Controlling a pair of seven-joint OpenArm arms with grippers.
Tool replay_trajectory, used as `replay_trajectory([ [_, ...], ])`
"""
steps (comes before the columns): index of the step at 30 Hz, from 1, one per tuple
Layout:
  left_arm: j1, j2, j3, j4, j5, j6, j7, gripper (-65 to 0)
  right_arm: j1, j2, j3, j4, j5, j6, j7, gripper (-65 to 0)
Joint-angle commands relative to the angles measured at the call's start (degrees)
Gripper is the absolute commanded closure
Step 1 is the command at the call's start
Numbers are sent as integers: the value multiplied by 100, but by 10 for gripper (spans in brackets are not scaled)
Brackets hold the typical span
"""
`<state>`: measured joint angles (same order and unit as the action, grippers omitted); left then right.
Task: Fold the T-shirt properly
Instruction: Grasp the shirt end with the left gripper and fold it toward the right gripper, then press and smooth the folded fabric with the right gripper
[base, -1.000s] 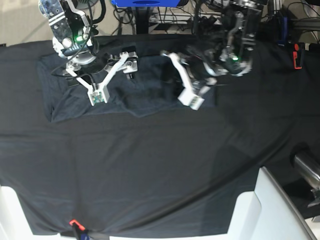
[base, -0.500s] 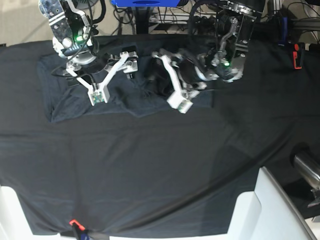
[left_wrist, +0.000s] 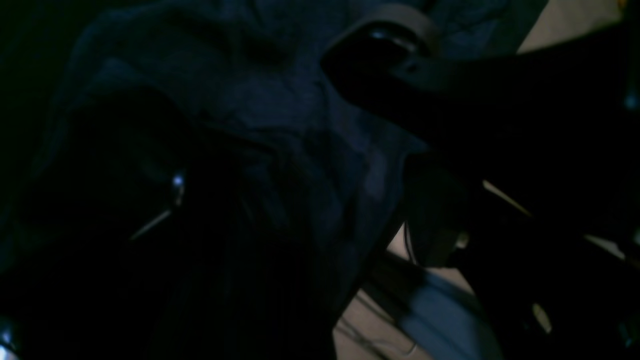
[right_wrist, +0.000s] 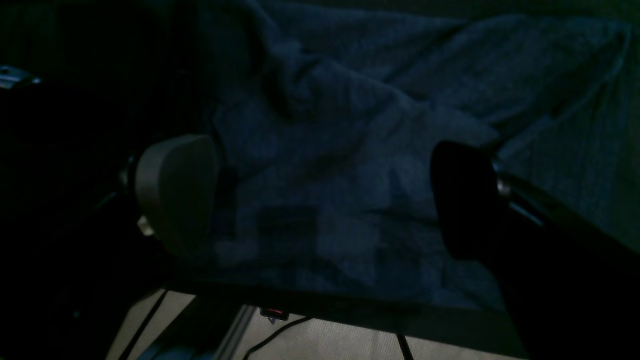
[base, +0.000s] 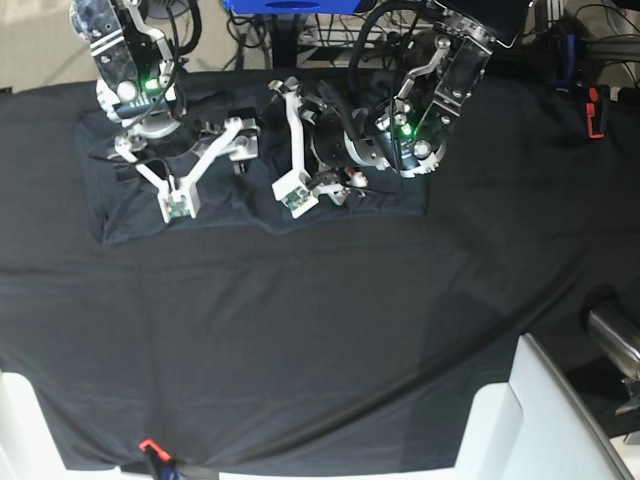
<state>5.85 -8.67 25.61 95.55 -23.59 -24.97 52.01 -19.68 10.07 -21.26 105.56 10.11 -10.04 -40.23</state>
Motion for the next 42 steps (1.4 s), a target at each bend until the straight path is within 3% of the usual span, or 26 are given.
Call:
replay_trajectory([
  [1, -88, 150, 2, 278, -555, -101, -370, -512, -14, -61, -59, 95, 198, 156, 10, -650],
  [5, -9, -325, -561, 788, -564, -74, -150, -510, 65, -61, -121, 104, 198, 156, -17, -650],
  [7, 290, -641, -1229, 990, -564, -74, -150, -507, 109, -70, -217, 104, 198, 156, -17, -650],
  [9, 571, -861, -1923, 1025, -564, -83, -150, -459, 258, -70, -437, 104, 198, 156, -34, -650],
  [10, 756, -966, -2284, 999, -564, -92, -150, -413, 302, -70, -551, 104, 198, 156, -34, -650],
  [12, 1204, -1204, -3172, 920, -555, -101, -194, -244, 434, -70, -868, 104, 198, 156, -149, -641],
  [14, 1521, -1309, -4007, 814, -564, -101, -194, -16, 645, -79, -1351, 77, 198, 147, -412, -548],
  [15, 1609, -1318, -4376, 753, -555, -101, -194, 0, 733, -97, -1554, 68, 198, 138, -544, -500],
  [17, 1714, -1309, -5281, 542, -555, -109, -194, 0, 865, -272, -1984, 68, 189, 130, -808, -410],
  [19, 1714, -1309, -5932, 313, -537, -180, -194, 0, 856, -527, -2028, 16, 189, 121, -957, -392],
  [23, 1670, -1344, -7075, -188, -520, -1068, -203, 0, 865, -905, -2055, -406, 172, 112, -1107, -501],
  [25, 1670, -1441, -7409, -416, -511, -1490, -203, 0, 874, -914, -2019, -477, 172, -152, -1133, -566],
  [27, 1679, -1547, -7637, -742, -511, -1503, -212, 0, 865, -914, -2037, -477, 172, -600, -1151, -587],
  [29, 1679, -1626, -7831, -988, -511, -1503, -212, 0, 856, -888, -2019, -485, 198, -811, -1151, -585],
  [33, 1679, -1696, -8200, -1243, -511, -1503, -221, 0, 865, -897, -1993, -661, 207, -829, -1318, -585],
  [42, 1679, -1749, -8218, -1225, -511, -1503, -221, 0, 865, -1028, -1694, -1004, 207, -829, -1503, -572],
])
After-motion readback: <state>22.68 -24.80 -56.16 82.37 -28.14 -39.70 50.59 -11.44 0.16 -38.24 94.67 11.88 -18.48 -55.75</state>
